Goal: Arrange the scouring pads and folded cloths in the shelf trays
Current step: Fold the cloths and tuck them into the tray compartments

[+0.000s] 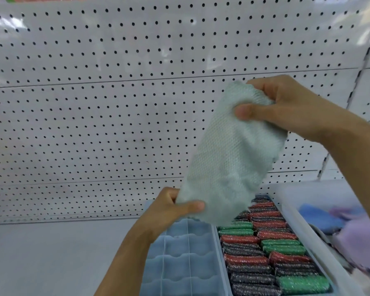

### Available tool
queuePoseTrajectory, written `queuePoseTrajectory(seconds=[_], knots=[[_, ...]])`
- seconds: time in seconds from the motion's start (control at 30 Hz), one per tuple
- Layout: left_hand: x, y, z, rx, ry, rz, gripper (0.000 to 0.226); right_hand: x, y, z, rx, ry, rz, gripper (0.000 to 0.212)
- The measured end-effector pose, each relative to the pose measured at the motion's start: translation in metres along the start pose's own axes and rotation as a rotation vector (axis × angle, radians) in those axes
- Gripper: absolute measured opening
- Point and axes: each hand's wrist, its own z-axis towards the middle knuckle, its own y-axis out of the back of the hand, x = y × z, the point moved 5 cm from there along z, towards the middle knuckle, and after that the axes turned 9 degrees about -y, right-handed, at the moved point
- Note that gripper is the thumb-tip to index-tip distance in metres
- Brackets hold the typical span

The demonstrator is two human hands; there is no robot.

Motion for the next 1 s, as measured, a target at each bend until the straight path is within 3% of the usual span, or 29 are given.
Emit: queuePoseTrajectory(seconds=[0.07,0.17,0.23,0.33,0.43,0.5,0.6,0.73,0.83,1.0], knots=[[0.013,0.014,-0.004,-0.176,0.021,-0.192,0.002,-0.013,0.008,-0.005,-0.054,-0.049,0.063,0.020],[0.018,0.026,-0.005,-0.424,0.024,-0.520,0.017,-0.039,0.006,-0.012,-0.086,-0.135,0.198,0.013],[0.012,0.029,-0.004,-0.531,0.011,-0.505,0.020,-0.062,0.000,-0.015,-0.128,-0.201,0.312,0.016],[0.009,0.041,-0.006,-0.707,-0.020,-0.354,0.036,-0.096,-0.009,-0.021,-0.245,-0.316,0.411,0.045],[0.000,0.046,-0.008,-0.675,-0.102,-0.195,0.039,-0.114,-0.015,-0.026,-0.308,-0.352,0.486,0.074],[-0.007,0.048,-0.007,-0.631,-0.116,-0.086,0.023,-0.120,-0.017,-0.028,-0.331,-0.371,0.490,0.079],[-0.008,0.052,-0.006,-0.544,-0.069,-0.038,0.021,-0.127,-0.014,-0.030,-0.329,-0.380,0.456,0.080],[-0.014,0.056,-0.008,-0.435,-0.059,-0.018,0.033,-0.125,-0.016,-0.034,-0.065,-0.295,0.605,0.083],[-0.019,0.064,-0.011,-0.450,-0.060,0.099,0.036,-0.123,-0.020,-0.040,0.041,-0.290,0.509,0.057],[-0.031,0.074,-0.017,-0.461,-0.127,0.420,0.022,-0.117,-0.027,-0.046,-0.121,-0.268,-0.016,0.020]])
